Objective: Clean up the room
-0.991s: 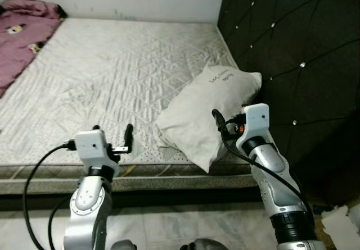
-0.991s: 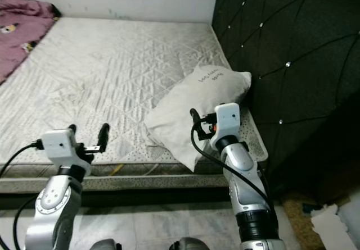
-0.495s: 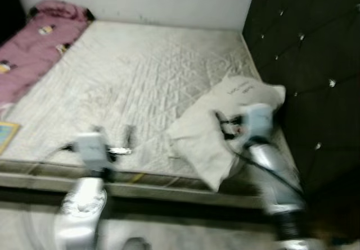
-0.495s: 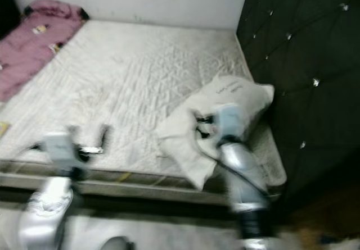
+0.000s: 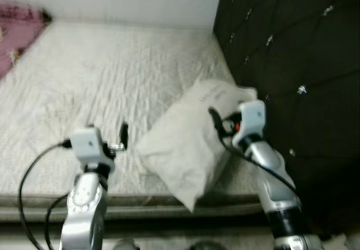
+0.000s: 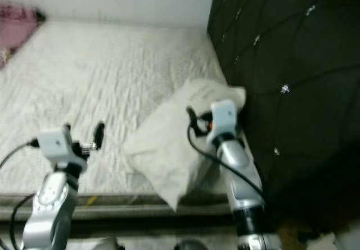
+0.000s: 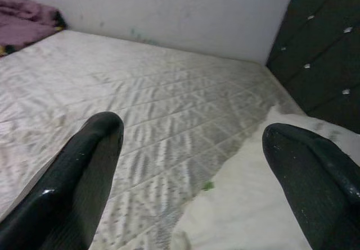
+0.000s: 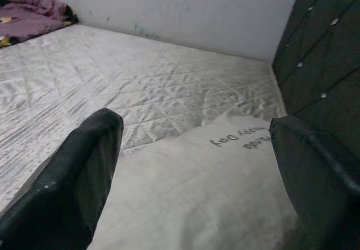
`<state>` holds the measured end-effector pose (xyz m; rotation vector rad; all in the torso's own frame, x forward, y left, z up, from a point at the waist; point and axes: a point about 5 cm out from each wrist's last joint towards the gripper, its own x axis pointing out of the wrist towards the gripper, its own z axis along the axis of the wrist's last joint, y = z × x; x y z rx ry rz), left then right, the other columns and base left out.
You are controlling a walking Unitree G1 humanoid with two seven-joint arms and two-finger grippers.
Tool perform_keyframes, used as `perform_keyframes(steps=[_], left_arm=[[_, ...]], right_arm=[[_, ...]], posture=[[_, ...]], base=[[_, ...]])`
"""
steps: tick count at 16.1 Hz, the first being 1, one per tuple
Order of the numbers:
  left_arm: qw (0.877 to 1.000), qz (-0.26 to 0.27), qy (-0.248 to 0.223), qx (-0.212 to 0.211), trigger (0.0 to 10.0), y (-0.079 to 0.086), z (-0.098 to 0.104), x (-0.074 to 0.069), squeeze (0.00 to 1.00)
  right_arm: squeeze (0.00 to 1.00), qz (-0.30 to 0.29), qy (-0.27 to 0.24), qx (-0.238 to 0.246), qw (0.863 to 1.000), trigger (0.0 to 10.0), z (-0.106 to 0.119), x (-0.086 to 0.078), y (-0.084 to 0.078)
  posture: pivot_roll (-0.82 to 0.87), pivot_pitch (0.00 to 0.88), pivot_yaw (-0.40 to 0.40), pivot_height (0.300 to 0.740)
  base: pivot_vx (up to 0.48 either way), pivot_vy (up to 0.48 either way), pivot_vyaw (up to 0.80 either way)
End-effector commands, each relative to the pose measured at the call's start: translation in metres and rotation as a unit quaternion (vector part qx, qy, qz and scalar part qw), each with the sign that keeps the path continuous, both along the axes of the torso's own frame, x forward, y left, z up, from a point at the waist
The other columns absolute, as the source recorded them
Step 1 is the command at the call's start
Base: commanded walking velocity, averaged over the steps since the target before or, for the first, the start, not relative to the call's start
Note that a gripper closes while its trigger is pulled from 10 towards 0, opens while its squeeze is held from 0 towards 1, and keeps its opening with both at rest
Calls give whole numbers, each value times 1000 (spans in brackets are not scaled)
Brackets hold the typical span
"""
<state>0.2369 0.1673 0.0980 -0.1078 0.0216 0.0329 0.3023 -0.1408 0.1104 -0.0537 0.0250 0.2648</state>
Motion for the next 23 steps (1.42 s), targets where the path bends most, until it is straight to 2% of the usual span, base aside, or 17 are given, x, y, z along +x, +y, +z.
perform_keyframes(steps=[1, 3, 9, 11, 13, 14, 15, 17, 19, 21, 23], left_arm=[[1000, -3, 1, 10, 10000, -3, 0, 1, 0], [1000, -3, 0, 11, 10000, -3, 1, 1, 0], [1000, -5, 0, 14, 10000, -3, 1, 2, 0], [1000, -6, 2, 10, 10000, -4, 1, 3, 0], [999, 4, 11, 43, 10000, -3, 1, 3, 0], [999, -6, 10, 41, 10000, -4, 2, 4, 0], [998, -41, -20, 43, 10000, -3, 6, 4, 0], [999, -14, -12, 44, 10000, 7, 4, 4, 0], [999, -5, -9, 49, 10000, 10, 6, 3, 0], [998, 0, 3, 57, 10000, 8, 4, 3, 0], [999, -17, 14, 47, 10000, 4, -1, 0, 0]], right_arm=[[0, -2, -4, -9, 1000, 10000, 1, 0, -3], [0, 0, -5, -11, 1000, 10000, 1, 0, -3], [0, -4, -3, -12, 1000, 10000, 1, 1, -3], [0, -5, -2, -12, 1000, 10000, 1, 2, -4], [0, -6, -3, -12, 1000, 10000, 1, 2, -4], [0, -6, -3, -12, 1000, 10000, 1, 3, -3], [0, -5, -7, -10, 1000, 10000, 5, 5, -2], [0, -8, -9, -7, 1000, 10000, 8, 7, -2], [0, -5, -10, -6, 1000, 10000, 11, 7, 2], [0, 0, -7, 3, 1000, 10000, 8, 4, 8], [0, 0, -4, 7, 1000, 10000, 7, 1, 10]], posture=[[-73, 0, -65, 740], [-73, 0, -65, 740], [-77, 0, -61, 740], [-76, 0, -61, 740], [-73, 0, -64, 740], [-68, 0, -67, 740], [-65, 0, -68, 740], [-52, 0, -65, 740], [-52, 0, -63, 740], [-52, 0, -52, 740], [-59, 0, -46, 740]], base=[[0, 0, 0], [0, 0, 400], [0, -434, 165], [0, 0, 0], [0, 0, 0], [0, 0, 0], [0, 0, 0], [0, 0, 0], [0, 0, -334], [0, 0, -734], [0, 0, -225]])
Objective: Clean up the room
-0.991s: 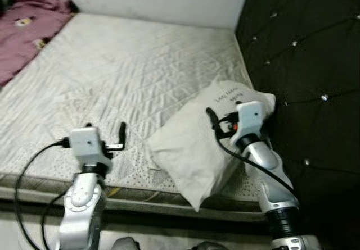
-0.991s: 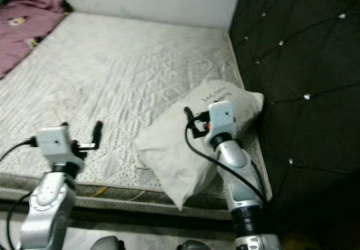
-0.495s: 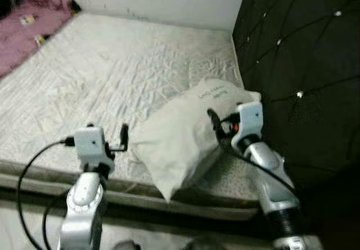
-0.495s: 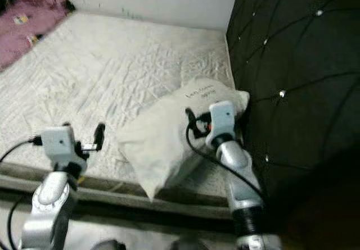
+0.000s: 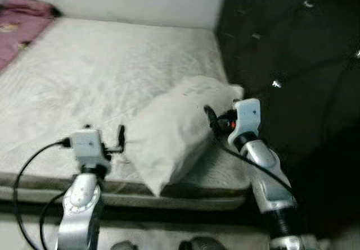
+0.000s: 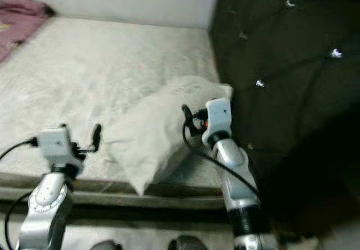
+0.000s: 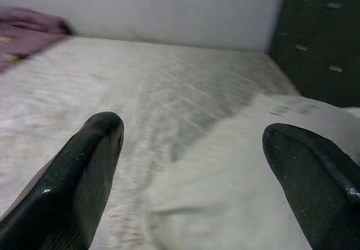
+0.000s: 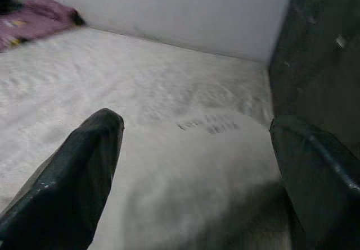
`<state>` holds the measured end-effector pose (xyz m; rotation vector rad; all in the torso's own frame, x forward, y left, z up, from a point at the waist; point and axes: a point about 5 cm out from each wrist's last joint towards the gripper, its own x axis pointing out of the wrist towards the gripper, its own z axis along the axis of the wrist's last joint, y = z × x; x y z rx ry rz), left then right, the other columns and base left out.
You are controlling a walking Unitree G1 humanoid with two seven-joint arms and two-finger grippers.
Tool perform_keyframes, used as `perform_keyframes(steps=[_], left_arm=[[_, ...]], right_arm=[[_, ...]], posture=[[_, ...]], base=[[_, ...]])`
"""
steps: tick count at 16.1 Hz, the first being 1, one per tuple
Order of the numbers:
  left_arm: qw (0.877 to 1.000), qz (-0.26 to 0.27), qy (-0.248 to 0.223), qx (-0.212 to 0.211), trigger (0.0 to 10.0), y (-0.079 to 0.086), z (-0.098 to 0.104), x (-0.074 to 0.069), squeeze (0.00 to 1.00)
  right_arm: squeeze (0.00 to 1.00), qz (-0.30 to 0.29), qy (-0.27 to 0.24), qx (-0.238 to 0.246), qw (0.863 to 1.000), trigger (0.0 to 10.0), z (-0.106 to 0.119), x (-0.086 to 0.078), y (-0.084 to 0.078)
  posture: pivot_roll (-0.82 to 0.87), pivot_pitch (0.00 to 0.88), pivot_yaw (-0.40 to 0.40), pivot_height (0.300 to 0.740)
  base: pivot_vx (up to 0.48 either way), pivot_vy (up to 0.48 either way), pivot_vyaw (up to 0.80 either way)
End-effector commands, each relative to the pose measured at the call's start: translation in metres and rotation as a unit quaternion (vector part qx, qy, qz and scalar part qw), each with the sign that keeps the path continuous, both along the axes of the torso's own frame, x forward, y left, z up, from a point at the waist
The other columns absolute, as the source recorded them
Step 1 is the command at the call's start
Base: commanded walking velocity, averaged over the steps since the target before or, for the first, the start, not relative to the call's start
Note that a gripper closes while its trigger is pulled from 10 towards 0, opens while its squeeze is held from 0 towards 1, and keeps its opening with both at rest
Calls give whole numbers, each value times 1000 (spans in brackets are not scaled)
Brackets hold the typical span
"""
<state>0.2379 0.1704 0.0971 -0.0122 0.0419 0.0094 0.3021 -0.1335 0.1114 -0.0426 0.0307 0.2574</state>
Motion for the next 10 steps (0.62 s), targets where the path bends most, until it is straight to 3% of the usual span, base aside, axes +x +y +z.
perform_keyframes(steps=[1, 5, 10], left_arm=[[1000, -5, 6, -3, 10000, 0, -2, -3, 0], [1000, 11, 19, -22, 10000, 1, -7, -5, 0], [999, 23, 13, -37, 10000, 4, -5, -6, 0]], right_arm=[[0, 2, -6, 2, 1000, 10000, 5, 0, 2], [0, -9, 3, 4, 1000, 10000, 1, -3, -6], [0, 2, 6, 22, 1000, 10000, 0, -4, -2]], posture=[[-65, 0, -45, 740], [-68, 0, -47, 740], [-63, 0, -57, 740]], base=[[0, 0, 0], [0, 0, 0], [0, 0, 0]])
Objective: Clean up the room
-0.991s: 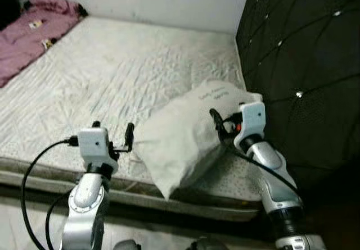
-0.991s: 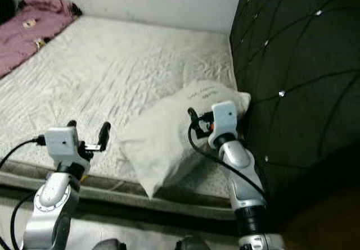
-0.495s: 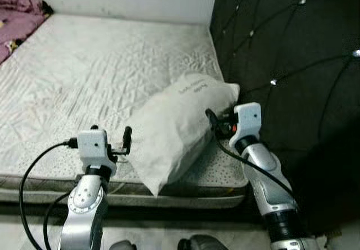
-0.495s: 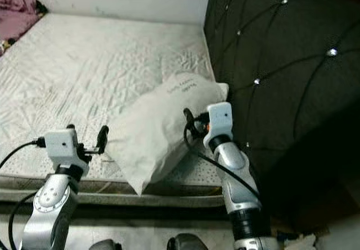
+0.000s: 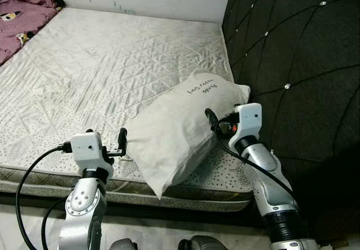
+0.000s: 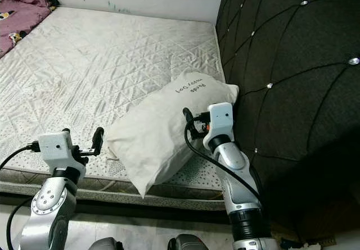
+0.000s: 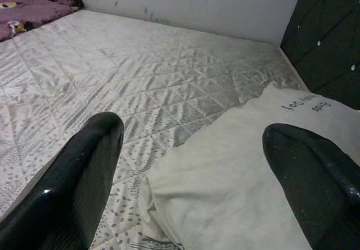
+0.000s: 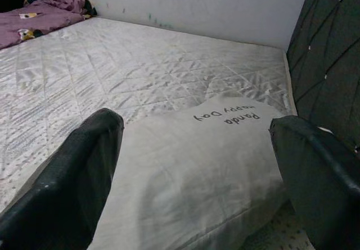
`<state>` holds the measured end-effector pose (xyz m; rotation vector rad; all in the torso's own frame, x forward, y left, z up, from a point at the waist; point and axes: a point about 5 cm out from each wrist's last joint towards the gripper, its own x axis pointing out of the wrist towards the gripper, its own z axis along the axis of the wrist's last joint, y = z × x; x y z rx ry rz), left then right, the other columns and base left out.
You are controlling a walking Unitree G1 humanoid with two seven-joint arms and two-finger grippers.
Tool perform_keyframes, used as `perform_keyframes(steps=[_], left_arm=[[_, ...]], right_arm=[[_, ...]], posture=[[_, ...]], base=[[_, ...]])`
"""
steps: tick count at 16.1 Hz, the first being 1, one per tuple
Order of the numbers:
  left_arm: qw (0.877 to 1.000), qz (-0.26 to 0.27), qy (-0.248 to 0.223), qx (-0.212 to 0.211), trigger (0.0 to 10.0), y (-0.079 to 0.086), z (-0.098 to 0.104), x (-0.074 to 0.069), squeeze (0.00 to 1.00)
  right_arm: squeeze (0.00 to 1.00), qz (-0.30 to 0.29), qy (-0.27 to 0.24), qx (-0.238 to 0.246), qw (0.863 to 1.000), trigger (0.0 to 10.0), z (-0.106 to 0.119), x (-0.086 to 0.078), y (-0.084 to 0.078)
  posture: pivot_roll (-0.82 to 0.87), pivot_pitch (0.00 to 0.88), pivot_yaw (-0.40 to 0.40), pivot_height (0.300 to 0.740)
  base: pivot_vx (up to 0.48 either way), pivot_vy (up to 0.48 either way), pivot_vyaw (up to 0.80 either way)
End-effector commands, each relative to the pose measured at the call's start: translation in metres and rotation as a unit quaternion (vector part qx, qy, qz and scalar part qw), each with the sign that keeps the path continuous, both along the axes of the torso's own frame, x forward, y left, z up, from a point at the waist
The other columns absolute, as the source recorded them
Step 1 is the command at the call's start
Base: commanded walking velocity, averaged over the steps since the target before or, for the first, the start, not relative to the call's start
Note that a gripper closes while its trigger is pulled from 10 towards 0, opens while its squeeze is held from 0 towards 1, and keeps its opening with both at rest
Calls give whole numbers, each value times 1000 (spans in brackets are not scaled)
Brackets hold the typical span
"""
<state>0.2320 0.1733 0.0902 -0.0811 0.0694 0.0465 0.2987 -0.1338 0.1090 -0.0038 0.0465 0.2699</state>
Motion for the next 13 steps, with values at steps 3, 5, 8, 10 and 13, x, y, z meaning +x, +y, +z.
perform_keyframes(steps=[3, 5, 8, 10, 13], left_arm=[[1000, 10, -1, -3, 10000, 2, 2, -1, 0], [1000, 11, -2, -4, 10000, 3, 3, 0, 0], [1000, 27, -4, -12, 10000, 5, 4, 1, 0], [999, 43, -6, -12, 10000, 8, 4, 2, 0], [999, 44, -8, -15, 10000, 10, 5, 3, 0]], right_arm=[[0, 0, -3, 8, 1000, 10000, 3, -1, -2], [0, 0, -3, 8, 1000, 10000, 3, 0, -1], [0, 0, -3, 6, 1000, 10000, 4, 0, -3], [0, 0, -3, 6, 1000, 10000, 4, 0, -3], [0, 2, -4, 2, 1000, 10000, 5, 2, -3]], posture=[[-59, 0, -58, 705], [-59, 0, -58, 685], [-63, 0, -62, 670], [-63, 0, -65, 670], [-63, 0, -72, 670]], base=[[0, 0, 0], [0, 0, 0], [0, 0, 0], [0, 0, 0], [0, 0, 0]])
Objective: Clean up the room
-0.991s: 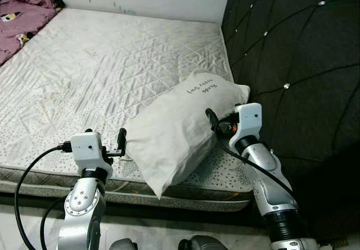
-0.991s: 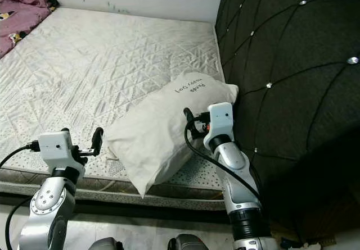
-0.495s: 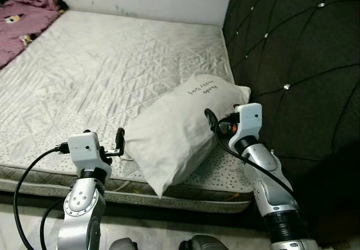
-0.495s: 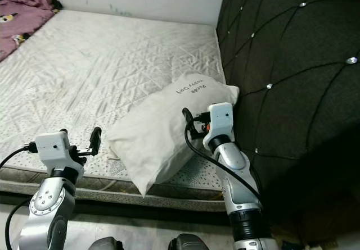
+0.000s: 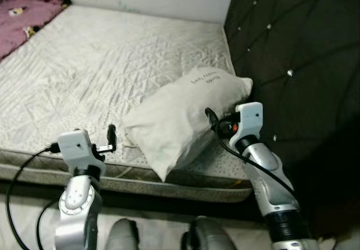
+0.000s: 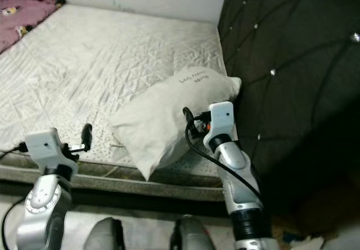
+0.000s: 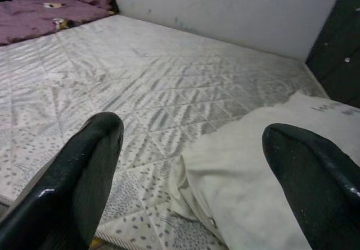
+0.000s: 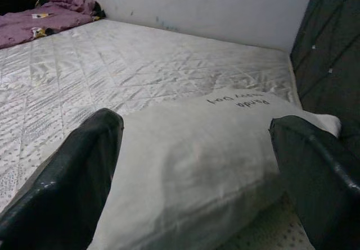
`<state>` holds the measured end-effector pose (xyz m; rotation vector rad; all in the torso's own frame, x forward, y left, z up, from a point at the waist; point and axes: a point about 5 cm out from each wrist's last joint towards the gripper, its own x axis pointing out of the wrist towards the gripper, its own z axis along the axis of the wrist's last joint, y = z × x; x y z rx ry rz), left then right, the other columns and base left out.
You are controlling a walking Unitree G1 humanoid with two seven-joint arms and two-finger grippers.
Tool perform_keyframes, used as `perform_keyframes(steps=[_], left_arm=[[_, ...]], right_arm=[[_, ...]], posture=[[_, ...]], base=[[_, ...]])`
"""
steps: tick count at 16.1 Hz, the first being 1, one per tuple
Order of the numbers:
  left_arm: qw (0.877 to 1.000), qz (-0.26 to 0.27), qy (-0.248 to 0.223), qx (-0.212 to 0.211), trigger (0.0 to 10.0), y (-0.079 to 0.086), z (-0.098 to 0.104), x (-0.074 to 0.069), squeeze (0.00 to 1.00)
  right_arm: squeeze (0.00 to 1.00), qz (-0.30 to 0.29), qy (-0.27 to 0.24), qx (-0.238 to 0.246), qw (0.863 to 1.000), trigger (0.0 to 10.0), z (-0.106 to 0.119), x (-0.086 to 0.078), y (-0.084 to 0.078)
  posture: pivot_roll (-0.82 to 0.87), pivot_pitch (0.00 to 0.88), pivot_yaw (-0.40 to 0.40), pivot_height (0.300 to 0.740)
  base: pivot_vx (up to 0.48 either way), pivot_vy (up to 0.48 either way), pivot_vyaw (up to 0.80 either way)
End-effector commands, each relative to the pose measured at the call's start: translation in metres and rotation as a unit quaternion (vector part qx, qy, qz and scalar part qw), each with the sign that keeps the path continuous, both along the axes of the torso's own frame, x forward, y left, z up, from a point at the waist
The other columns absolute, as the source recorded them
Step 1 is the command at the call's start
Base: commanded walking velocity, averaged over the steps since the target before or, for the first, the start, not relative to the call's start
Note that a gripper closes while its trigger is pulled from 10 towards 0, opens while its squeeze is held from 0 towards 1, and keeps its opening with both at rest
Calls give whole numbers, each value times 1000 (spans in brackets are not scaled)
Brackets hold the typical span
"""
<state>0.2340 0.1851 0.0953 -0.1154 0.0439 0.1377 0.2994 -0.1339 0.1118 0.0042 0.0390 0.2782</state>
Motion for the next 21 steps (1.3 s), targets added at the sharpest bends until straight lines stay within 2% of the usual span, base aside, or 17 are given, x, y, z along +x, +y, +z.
perform_keyframes(steps=[1, 9, 14, 21], left_arm=[[1000, -7, 0, -7, 10000, -3, 0, 1, 0], [1000, -13, -4, -18, 10000, -5, 4, -2, 0], [1000, -11, -7, -24, 10000, -2, 9, -5, 0], [1000, -21, -5, -22, 10000, -4, 11, -3, 0]], right_arm=[[0, 1, -1, -6, 1000, 10000, 2, 1, -2], [0, 11, 0, -11, 1000, 10000, 4, 0, 1], [0, 24, 6, -7, 1000, 10000, 7, -3, 3], [0, 27, 12, -4, 1000, 10000, 7, -2, 5]], posture=[[-63, 0, -74, 670], [-60, 0, -95, 670], [-64, 55, -106, 670], [-61, 60, -101, 670]], base=[[0, 0, 0], [0, 0, 0], [379, 0, 0], [480, 0, 0]])
